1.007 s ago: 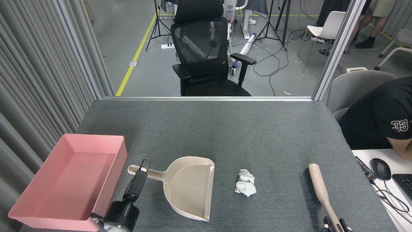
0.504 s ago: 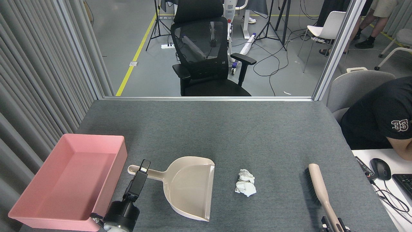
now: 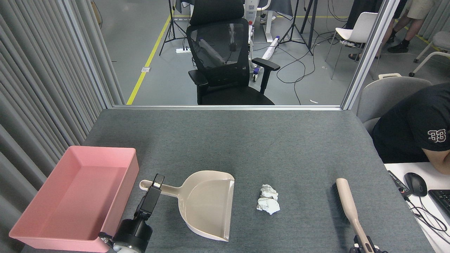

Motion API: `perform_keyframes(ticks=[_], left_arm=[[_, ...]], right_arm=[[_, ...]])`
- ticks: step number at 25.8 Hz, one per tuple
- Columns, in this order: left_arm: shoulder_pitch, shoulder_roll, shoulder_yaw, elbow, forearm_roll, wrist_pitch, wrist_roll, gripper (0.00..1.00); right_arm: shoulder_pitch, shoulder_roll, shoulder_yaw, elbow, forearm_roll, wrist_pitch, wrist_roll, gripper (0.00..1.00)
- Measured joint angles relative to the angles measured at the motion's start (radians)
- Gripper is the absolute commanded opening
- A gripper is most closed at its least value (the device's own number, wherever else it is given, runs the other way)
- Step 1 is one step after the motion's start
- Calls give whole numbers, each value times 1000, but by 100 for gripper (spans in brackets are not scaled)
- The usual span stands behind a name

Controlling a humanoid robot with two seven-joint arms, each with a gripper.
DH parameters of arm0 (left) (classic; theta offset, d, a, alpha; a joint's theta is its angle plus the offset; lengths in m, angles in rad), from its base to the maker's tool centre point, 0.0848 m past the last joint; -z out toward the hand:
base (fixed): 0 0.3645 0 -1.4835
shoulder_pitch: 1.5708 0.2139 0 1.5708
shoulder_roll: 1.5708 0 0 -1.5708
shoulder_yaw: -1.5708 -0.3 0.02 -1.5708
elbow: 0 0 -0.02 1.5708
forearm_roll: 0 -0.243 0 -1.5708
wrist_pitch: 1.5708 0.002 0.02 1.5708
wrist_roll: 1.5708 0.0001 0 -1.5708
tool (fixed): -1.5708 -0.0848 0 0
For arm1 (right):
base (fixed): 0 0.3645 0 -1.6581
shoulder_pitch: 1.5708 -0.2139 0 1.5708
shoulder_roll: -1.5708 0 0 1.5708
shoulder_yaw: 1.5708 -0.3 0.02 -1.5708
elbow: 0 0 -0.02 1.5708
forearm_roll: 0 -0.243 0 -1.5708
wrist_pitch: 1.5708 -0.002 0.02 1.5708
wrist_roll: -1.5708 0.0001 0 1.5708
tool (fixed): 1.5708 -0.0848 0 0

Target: Sweep and dump garbage into bin

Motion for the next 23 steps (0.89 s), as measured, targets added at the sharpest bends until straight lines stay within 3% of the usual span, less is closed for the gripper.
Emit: perform_keyframes(ticks=[13, 23], left_arm=[[0, -1, -1, 2, 0, 0, -1, 99], [-26, -8, -7, 109, -17, 7, -7, 99]], right_arm=[[3, -13, 0, 1, -1, -3, -22, 9], [1, 13, 1, -19, -10, -51, -36, 5]])
